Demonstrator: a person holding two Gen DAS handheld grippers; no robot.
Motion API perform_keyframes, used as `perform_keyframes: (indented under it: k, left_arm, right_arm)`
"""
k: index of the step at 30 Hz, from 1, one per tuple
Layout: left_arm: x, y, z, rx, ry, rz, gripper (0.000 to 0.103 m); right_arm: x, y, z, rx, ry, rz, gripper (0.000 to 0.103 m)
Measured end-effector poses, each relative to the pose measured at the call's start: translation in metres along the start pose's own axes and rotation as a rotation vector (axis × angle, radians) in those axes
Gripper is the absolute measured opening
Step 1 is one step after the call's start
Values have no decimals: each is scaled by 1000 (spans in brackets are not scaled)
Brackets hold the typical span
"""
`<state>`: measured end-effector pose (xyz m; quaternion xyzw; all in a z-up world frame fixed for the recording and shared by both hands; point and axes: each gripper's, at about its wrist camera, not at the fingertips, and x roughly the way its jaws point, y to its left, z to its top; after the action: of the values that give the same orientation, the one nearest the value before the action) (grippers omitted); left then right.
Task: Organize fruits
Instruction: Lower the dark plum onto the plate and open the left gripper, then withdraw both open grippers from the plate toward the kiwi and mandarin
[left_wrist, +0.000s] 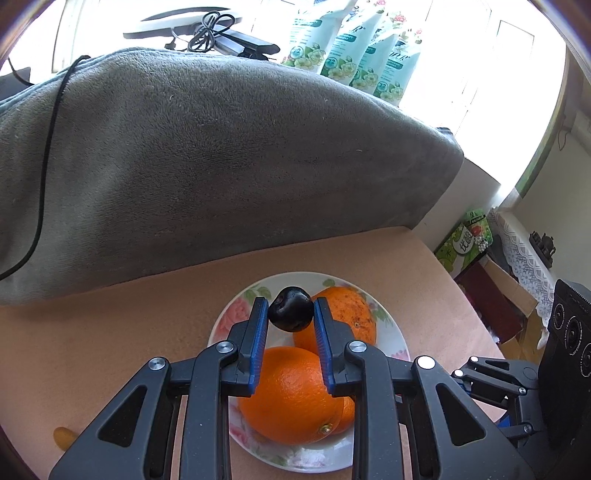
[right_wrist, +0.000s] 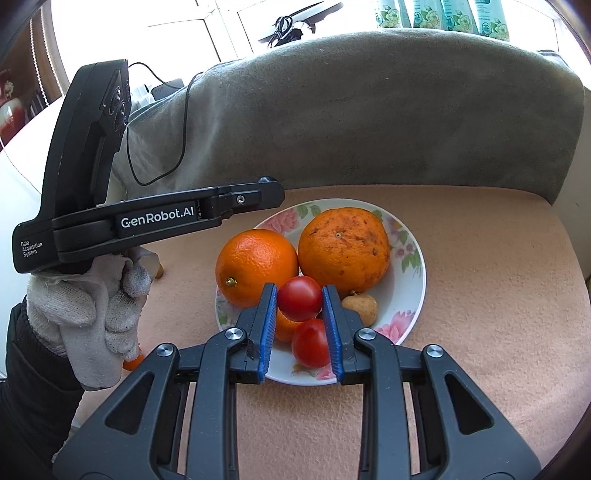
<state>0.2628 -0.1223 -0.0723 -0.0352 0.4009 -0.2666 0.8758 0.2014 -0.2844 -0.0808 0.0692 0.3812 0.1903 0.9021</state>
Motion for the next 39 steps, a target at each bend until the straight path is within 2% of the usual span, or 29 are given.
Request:
perform_keyframes:
  k: [10,12,13,14,19,24,27,29,39]
  left_arm:
    - [1,-2,3,3,4,-7,24]
    - [2,-3,3,4,5,-4,24]
    - [1,-3,3,4,5,-5,24]
    - [1,-3,4,4,4,-4,28]
    - [-1,-3,6,-2,-4,-7,45]
    - [-4,-1,6,-16,-8,-4,59]
    - [-7,2,7,-35,-15,-3,63]
    - [-9,3,7,-46,-17,6,71]
    - [-15,3,5,-47,-19,20,71]
  right_arm:
    - [1,4,1,-19,0,-11,27]
    - [1,4,1,-17,0,-13,38]
    - [0,4,2,-15,-5,-14,52]
    - [-1,3,2,-14,-13,-16,60]
    - [-7,3,2,-12,-27,-19,63]
    - [-10,2,2,6,-31,-7,75]
    - [-12,1,2,16,-31,-2,76]
    - [-12,1,1,19,-29,-2,76]
    - [-17,5,-2,11,-29,-12,77]
